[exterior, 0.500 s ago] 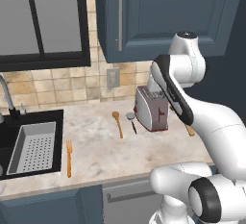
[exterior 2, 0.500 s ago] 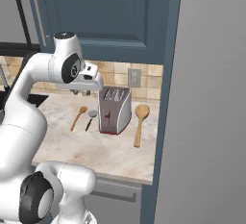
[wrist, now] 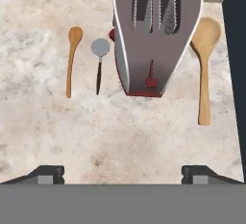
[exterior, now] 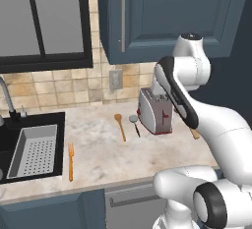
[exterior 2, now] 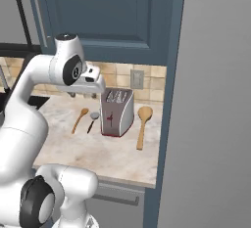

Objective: Organize the utensils by type. Pick up the wooden spoons from the counter and place them in the open cabinet. Then pick up the metallic utensils from the counter and place them in the open drawer.

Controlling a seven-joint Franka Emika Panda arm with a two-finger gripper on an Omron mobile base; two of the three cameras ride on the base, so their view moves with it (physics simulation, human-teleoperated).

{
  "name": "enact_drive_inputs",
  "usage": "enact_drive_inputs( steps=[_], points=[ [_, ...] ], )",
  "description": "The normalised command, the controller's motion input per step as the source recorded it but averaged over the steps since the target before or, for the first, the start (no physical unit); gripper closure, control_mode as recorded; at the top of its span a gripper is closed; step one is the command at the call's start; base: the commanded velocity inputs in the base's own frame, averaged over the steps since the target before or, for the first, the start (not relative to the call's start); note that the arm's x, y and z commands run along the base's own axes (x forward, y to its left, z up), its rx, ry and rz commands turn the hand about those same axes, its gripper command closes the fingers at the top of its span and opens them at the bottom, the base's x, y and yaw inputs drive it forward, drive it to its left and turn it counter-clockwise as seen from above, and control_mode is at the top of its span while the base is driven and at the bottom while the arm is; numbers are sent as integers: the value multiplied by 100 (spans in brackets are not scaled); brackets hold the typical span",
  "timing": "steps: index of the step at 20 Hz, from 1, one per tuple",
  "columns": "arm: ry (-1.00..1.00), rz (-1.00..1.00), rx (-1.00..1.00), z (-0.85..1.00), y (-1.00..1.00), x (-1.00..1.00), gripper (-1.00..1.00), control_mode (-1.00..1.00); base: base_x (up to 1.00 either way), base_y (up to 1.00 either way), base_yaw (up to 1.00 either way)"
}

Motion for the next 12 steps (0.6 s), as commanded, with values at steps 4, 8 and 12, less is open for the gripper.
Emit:
enact_drive_inputs(
  steps=[4,8,12],
  points=[
    [-5,0,0,-32,-30,-38,-100,-100,0,0,0],
    [-9,4,5,-36,-44,-43,-100,-100,0,0,0],
    [-18,1,0,-28,-47,-31,-100,-100,0,0,0]
  ],
)
